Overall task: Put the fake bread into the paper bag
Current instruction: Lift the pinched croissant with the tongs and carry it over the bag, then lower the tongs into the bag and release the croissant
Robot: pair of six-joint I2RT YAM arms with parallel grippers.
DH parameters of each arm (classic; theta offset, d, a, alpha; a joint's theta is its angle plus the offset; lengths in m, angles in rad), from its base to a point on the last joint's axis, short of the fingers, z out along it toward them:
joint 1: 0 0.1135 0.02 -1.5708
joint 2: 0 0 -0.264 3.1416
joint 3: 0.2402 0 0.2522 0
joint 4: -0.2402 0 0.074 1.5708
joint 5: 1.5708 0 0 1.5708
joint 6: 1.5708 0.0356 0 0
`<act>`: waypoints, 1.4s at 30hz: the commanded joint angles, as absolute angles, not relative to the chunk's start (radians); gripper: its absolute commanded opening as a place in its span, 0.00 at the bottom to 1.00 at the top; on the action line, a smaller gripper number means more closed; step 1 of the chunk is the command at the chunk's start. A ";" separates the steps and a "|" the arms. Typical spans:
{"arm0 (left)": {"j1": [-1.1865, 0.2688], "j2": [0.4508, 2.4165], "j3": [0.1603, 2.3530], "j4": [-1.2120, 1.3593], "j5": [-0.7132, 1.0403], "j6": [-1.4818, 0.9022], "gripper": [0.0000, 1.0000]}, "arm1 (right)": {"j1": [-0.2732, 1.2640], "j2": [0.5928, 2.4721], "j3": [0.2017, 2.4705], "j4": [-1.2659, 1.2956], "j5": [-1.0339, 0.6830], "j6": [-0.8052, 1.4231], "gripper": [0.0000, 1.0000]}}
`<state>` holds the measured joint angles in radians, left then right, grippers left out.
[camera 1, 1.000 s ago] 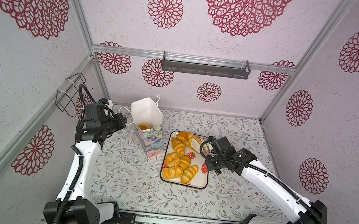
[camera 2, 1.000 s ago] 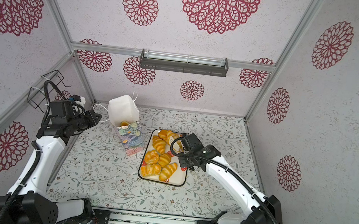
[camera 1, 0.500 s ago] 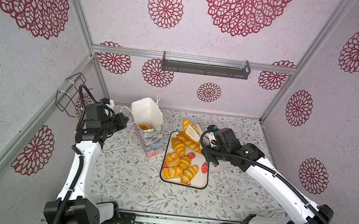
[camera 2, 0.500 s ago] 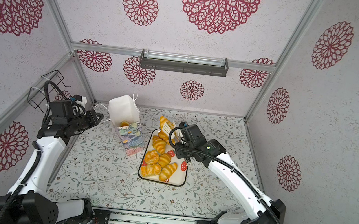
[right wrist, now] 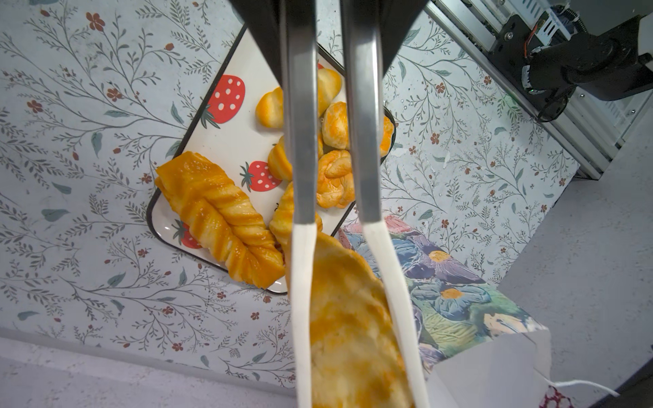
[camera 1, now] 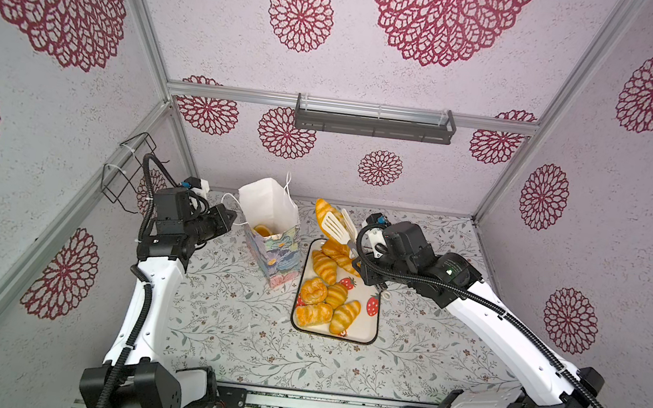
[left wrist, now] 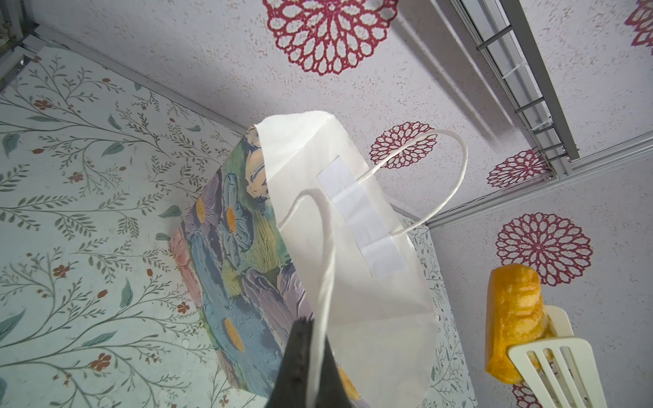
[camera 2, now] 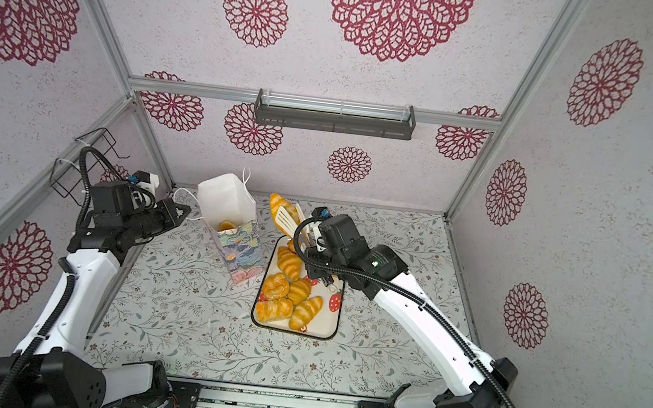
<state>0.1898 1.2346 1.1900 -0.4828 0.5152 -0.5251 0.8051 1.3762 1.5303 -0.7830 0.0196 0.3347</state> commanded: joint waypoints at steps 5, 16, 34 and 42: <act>0.190 1.217 1.178 -0.460 0.520 -0.527 0.00 | 0.838 1.418 1.644 -0.736 0.014 0.331 0.31; 0.199 1.218 1.178 -0.469 0.511 -0.527 0.00 | 0.879 1.523 1.778 -0.727 -0.001 0.303 0.32; 0.210 1.215 1.175 -0.471 0.511 -0.530 0.00 | 0.925 1.697 2.005 -0.731 -0.044 0.273 0.33; 0.213 1.212 1.175 -0.471 0.511 -0.529 0.00 | 0.927 1.766 2.074 -0.729 -0.058 0.270 0.35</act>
<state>0.2054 1.2346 1.1862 -0.4843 0.5110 -0.5262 0.9222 1.7737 2.0182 -0.7830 -0.0490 0.2890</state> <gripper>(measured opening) 0.045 0.355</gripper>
